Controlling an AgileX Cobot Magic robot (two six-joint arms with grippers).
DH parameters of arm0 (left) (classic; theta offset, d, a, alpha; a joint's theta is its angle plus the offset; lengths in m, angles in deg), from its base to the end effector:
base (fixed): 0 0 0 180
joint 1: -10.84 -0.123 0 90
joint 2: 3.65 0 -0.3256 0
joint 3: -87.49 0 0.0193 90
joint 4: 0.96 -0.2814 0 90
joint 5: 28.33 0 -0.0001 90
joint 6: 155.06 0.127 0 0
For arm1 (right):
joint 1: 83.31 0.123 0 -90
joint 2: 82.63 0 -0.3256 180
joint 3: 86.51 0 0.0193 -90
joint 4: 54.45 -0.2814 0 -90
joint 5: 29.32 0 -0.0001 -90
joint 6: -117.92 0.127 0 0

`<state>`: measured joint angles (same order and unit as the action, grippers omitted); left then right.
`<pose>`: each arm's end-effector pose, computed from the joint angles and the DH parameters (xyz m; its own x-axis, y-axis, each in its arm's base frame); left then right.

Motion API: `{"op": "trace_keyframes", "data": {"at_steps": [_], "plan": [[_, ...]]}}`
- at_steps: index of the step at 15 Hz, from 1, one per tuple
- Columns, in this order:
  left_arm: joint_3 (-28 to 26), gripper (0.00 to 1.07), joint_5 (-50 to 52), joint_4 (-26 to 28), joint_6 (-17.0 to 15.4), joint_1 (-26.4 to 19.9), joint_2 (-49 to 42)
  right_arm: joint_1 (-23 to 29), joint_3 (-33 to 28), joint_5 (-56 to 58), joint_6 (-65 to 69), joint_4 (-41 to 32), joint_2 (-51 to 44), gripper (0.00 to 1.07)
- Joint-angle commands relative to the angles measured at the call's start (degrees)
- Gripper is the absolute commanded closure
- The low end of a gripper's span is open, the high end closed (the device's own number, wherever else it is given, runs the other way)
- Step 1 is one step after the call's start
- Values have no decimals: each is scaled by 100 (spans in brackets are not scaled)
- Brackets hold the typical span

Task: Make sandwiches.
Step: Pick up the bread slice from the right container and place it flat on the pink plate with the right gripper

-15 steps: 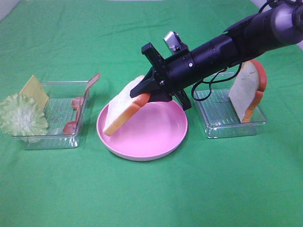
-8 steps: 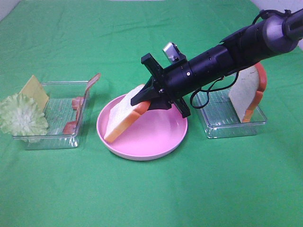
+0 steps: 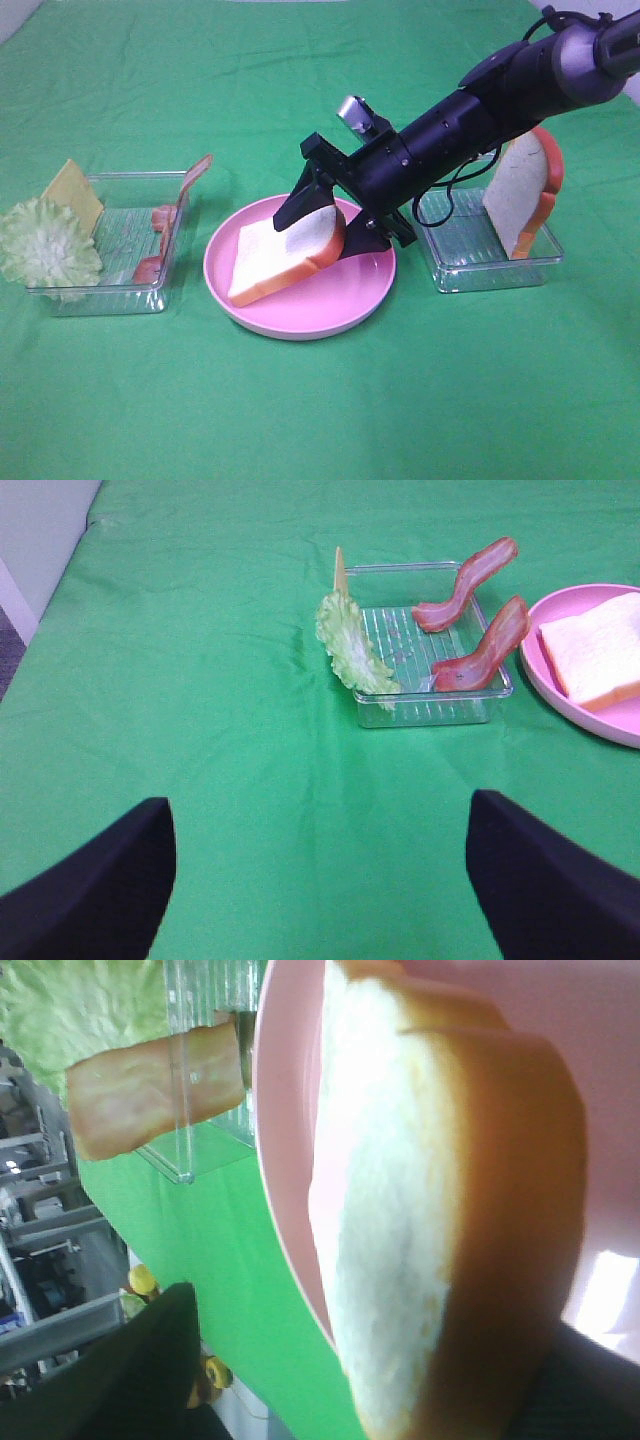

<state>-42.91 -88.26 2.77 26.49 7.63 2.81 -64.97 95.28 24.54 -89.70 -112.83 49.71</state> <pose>0.0135 -0.0064 0.2772 -0.4367 -0.0301 -0.8991 -0.0078 0.9995 -0.0297 0.4163 0.2301 0.1059 -0.9923 -0.1162 -0.0430 -0.1123 0.6974 0.7078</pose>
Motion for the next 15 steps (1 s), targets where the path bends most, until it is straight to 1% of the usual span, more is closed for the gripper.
{"op": "trace_keyframes", "data": {"at_steps": [1,2,3,5,9,10,11,12,14,15], "plan": [[11,30,80,11,-23,23,-17,11,246,241,-6,567,-11,38],[11,30,80,11,-23,23,-17,11,309,286,6,665,-11,37],[11,30,80,11,-23,23,-17,11,527,481,29,980,-11,33],[11,30,80,11,-23,23,-17,11,710,693,115,1255,-11,30],[11,30,80,11,-23,23,-17,29,1083,877,286,1673,-11,30],[11,30,80,11,-23,23,-17,178,1352,940,544,2126,-63,30],[11,30,80,11,-23,23,-17,327,1490,945,791,2636,-103,30],[11,30,80,11,-23,23,-17,430,1558,951,951,2939,-126,30],[11,30,80,11,-23,23,-17,705,1753,945,1656,3976,-218,30],[11,30,80,11,-23,23,-17,756,1828,945,1879,4257,-252,30]]}}
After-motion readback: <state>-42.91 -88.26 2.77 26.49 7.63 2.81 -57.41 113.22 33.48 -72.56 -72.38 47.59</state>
